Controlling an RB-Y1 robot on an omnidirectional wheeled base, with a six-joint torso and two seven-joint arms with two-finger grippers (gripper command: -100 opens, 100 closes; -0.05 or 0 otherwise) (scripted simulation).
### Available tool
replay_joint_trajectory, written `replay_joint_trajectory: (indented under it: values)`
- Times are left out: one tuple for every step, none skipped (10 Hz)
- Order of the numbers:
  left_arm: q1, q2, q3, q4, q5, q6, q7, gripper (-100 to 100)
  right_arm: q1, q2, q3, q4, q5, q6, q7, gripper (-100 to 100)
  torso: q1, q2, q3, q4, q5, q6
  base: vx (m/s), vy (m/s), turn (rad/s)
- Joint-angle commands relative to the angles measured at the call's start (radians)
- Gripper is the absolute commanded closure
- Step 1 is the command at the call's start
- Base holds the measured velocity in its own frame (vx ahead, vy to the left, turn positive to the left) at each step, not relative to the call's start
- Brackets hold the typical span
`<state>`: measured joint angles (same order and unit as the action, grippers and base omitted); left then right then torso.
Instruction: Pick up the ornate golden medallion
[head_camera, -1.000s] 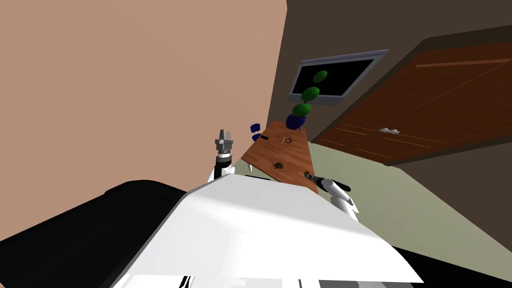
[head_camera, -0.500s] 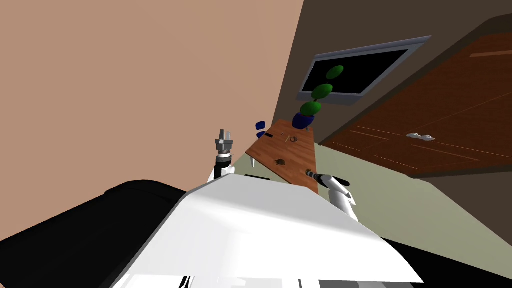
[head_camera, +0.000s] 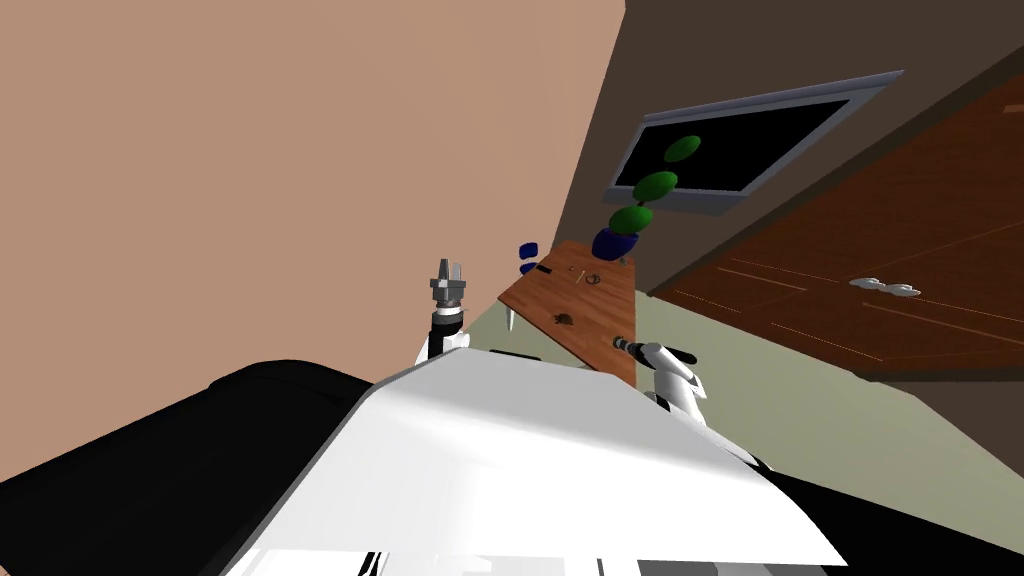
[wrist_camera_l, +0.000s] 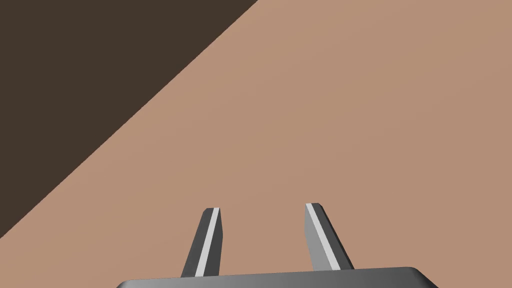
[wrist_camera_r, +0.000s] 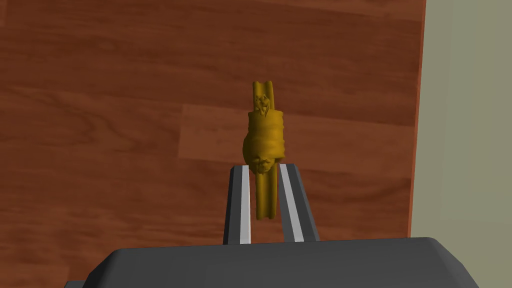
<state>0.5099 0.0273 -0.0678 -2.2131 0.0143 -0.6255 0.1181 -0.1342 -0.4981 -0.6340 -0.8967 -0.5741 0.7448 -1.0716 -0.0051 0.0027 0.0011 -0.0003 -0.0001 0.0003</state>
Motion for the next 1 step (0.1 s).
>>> replay_joint_trajectory:
  values:
    - [0.0,0.0,0.0,0.0,0.0,0.0,0.0,0,0.0,0.0,0.0,0.0,0.0,0.0,0.0,0,0.0,0.0,0.0,0.0,0.0,0.0,-0.011,-0.001,-0.008]
